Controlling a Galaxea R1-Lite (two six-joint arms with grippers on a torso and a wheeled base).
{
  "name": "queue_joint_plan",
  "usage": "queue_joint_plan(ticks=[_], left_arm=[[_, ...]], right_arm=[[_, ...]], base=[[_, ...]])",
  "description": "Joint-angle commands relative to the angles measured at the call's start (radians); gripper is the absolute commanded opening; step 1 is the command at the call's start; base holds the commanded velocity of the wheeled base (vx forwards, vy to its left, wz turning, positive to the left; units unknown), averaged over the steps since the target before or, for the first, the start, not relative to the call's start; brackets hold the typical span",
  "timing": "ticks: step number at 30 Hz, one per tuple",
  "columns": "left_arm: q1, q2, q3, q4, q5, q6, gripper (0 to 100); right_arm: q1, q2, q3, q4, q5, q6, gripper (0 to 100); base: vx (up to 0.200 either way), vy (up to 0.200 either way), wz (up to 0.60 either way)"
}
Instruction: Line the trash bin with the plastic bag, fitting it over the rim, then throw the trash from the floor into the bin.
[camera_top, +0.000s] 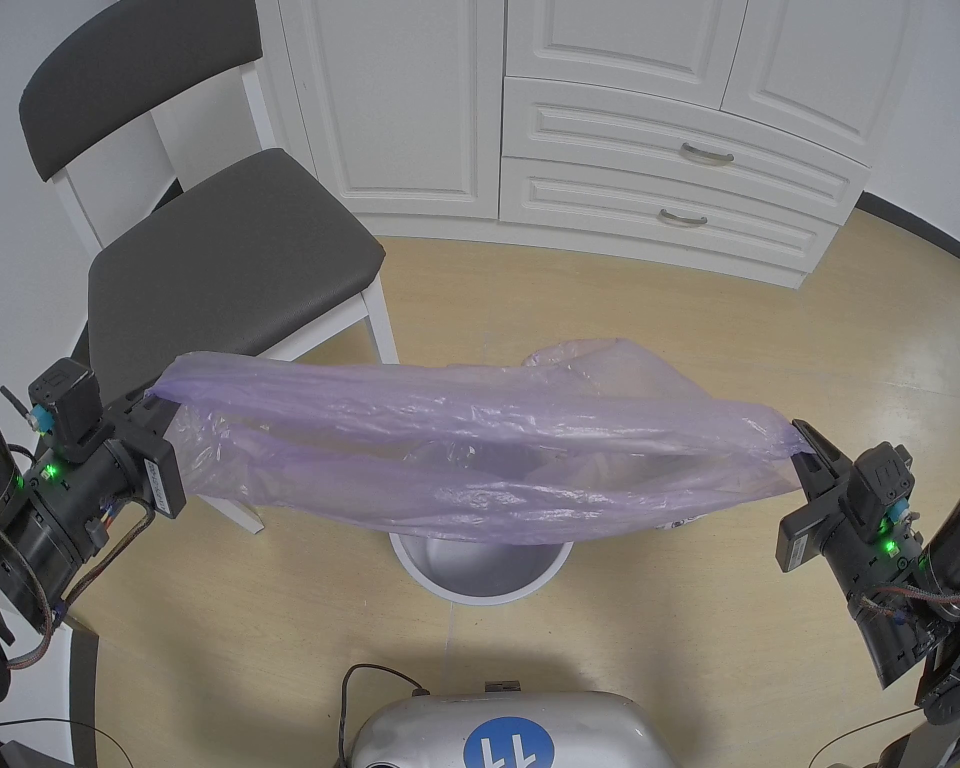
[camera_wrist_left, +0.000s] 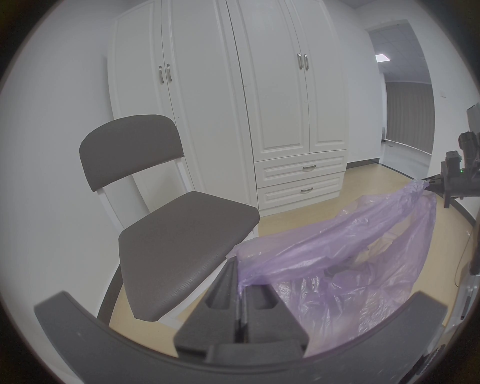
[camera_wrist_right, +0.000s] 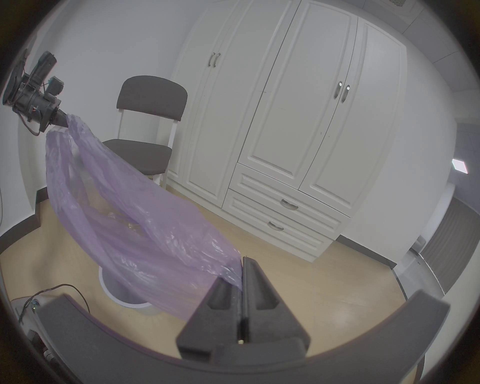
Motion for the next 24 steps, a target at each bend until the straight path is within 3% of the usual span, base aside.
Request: queue_joint_plan(ticks=[1,11,24], left_arm=[[0.003,-0.001,-0.002,0.003,0.001,-0.001,0],[0.033,-0.001,-0.003,0.003,0.001,0.000,0],[0.089,0.004,-0.016,0.004,-0.003,0.002,0]], right_arm=[[-0.016,0.004,0.002,0.000,-0.015,-0.001,0],[-0.072,-0.010,0.010,-0.002,-0.008,-0.004,0],[-0.079,-0.027,0.037,-0.002,-0.006,-0.036,0]], base=[[0.000,0.000,0.00],[0.000,0.000,0.00],[0.000,0.000,0.00]])
